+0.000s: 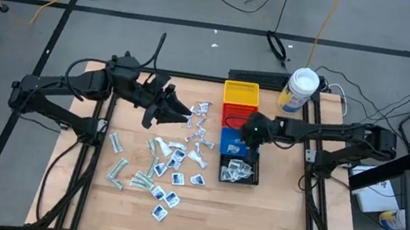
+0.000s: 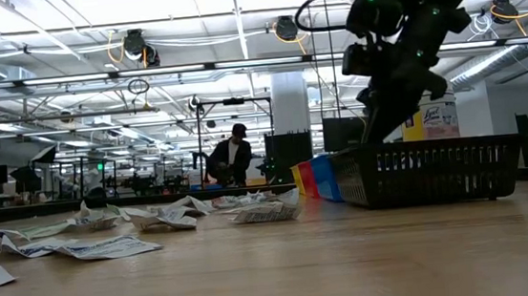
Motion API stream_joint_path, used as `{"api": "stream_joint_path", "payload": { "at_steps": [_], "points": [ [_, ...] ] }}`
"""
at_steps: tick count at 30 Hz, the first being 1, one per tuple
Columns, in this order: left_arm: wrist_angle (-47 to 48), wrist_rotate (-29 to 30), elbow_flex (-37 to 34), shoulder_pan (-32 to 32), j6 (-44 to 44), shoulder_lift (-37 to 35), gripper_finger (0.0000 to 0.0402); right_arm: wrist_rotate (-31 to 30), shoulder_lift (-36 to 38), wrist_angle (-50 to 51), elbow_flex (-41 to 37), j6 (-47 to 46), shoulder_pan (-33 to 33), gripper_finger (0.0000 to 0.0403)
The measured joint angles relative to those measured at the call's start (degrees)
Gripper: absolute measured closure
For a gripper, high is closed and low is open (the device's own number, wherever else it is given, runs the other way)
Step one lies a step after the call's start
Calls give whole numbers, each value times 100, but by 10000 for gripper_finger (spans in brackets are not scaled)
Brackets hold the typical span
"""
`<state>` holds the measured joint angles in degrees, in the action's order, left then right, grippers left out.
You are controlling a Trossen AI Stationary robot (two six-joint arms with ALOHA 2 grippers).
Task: Pick & Place First Aid Supplies
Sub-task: Put the blue alcohol pad into the blue bin
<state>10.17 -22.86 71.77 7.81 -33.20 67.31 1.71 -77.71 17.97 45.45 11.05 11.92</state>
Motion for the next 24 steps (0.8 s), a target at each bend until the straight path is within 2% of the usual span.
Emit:
{"api": "stream_joint_path", "payload": {
  "at_steps": [4, 8, 11, 15, 19, 24],
  "points": [
    [10, 1, 0, -2, -3, 0, 204, 412, 2, -30, 2, 88, 8, 304],
    [157, -5, 0, -2, 1, 0, 204, 421, 53, -119, 2, -308, 9, 246],
    [375, -57, 0, -2, 99, 0, 204, 419, 296, -648, 4, -605, -15, 218],
    [600, -69, 0, -4, 130, 0, 204, 434, 761, -1527, 7, -921, -144, 199],
    [671, -69, 0, -4, 158, 0, 204, 428, 1185, -2371, 53, -1630, -245, 195],
    [664, -66, 0, -4, 197, 0, 204, 101, 1320, -2455, 725, -1917, -534, 195]
  ]
}}
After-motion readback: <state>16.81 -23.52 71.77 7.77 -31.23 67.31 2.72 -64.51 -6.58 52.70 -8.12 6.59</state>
